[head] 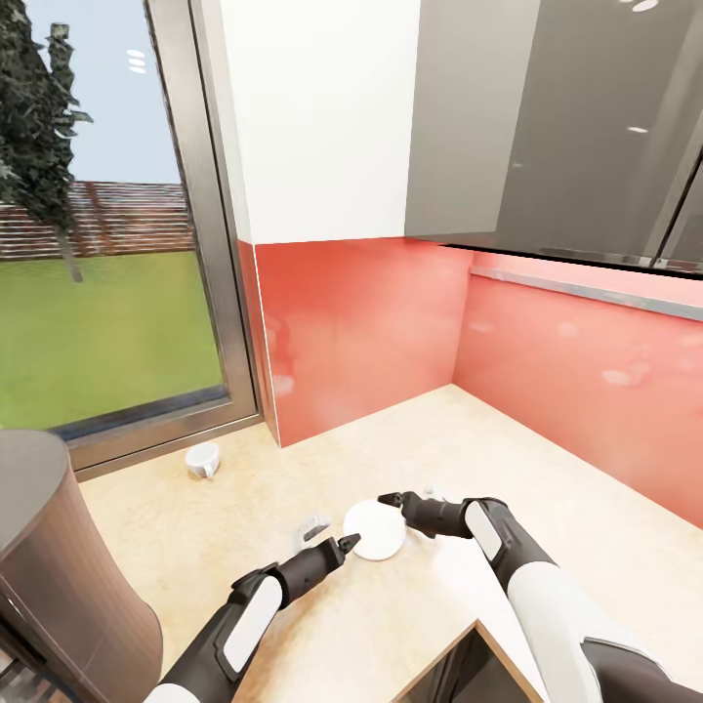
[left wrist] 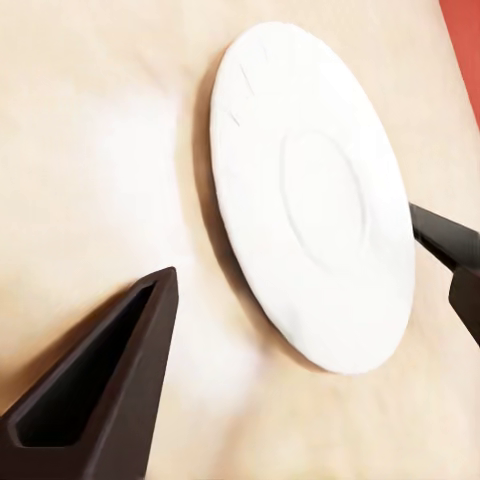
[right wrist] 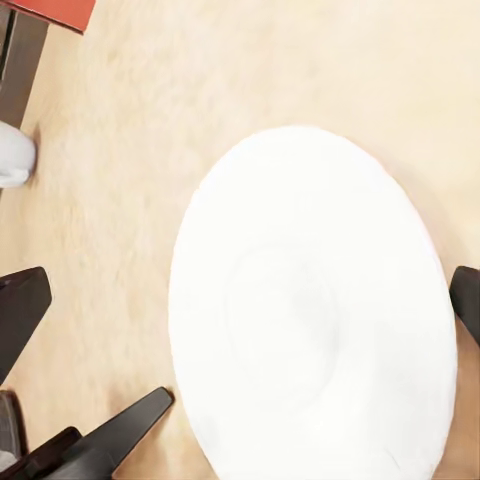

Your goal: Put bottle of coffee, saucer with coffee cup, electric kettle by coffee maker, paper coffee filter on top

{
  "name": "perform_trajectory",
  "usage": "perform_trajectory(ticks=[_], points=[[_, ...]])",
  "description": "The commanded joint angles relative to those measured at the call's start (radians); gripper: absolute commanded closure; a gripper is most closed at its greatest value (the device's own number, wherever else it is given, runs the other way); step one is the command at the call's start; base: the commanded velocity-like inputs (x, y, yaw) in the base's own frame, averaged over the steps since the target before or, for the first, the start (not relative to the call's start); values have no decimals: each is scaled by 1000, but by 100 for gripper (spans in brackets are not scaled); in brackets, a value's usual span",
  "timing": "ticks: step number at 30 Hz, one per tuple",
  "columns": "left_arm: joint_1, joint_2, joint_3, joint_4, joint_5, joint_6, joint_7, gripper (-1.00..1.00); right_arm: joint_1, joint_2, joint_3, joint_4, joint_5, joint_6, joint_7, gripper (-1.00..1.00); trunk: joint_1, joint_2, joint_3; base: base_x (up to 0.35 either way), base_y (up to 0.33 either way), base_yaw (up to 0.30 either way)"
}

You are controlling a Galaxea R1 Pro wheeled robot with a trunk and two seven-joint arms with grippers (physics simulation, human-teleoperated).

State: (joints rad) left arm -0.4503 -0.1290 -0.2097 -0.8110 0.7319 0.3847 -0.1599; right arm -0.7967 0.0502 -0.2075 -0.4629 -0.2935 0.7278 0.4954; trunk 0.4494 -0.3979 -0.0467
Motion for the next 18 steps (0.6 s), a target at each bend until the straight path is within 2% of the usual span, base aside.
perform_trajectory(ticks=[1,15,18], points=[[-1,0,1,0,4,5,0,-100,-1,1,-7,-1,1,7,3,-100,1,-2,-2,0,0,0],[-13,-1,-1,-5,4,3,0,-100,-1,3,-7,0,1,7,8,-100,1,-2,-2,0,0,0],[-13,-1,0,-47,3,2,1,-100,-1,6,-7,0,1,7,8,-100,1,-2,-2,0,0,0]])
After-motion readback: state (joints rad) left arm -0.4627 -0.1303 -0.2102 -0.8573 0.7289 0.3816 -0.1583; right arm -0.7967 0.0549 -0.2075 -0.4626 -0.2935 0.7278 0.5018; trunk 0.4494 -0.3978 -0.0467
